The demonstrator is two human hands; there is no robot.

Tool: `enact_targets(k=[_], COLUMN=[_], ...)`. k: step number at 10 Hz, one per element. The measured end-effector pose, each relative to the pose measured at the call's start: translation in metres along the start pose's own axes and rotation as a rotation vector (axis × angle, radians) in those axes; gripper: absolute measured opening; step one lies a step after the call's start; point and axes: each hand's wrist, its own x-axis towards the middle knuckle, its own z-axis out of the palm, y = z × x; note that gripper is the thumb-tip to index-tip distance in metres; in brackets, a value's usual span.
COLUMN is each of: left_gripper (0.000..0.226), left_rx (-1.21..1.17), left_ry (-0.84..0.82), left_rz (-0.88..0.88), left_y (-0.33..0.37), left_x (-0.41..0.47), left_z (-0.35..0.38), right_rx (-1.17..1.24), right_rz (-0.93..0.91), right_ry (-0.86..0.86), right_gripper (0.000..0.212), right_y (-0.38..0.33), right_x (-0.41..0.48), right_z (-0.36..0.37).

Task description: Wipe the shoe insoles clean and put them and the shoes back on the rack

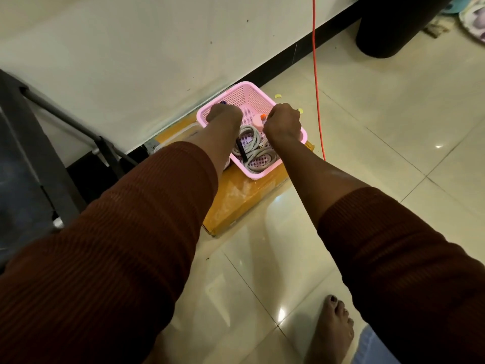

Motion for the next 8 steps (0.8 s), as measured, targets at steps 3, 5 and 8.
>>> enact_targets(k=[3,5,8], left_gripper=[0.034,0.033,0.032], left_rx=[0.390,0.408,0.347], left_ry=[0.133,0.136,0.178], left_rz=[0.170,0.247,0.459], left_y=[-0.006,-0.009,-0.041], left_x=[-0.021,-0.033,-0.089], left_z=[-0.001,-0.002,-0.011], right_rx=[-0.064,-0.210,-0.214], right_rz=[-0.053,-0.126,-0.203], right_ry=[-0.095,-0.140,-0.045], right_gripper=[0.041,0.039,0.023], right_y=[0.006,0.014,0.015], right_x=[0.009,0.010,-0.060], right_z=[0.001,-0.001,-0.031])
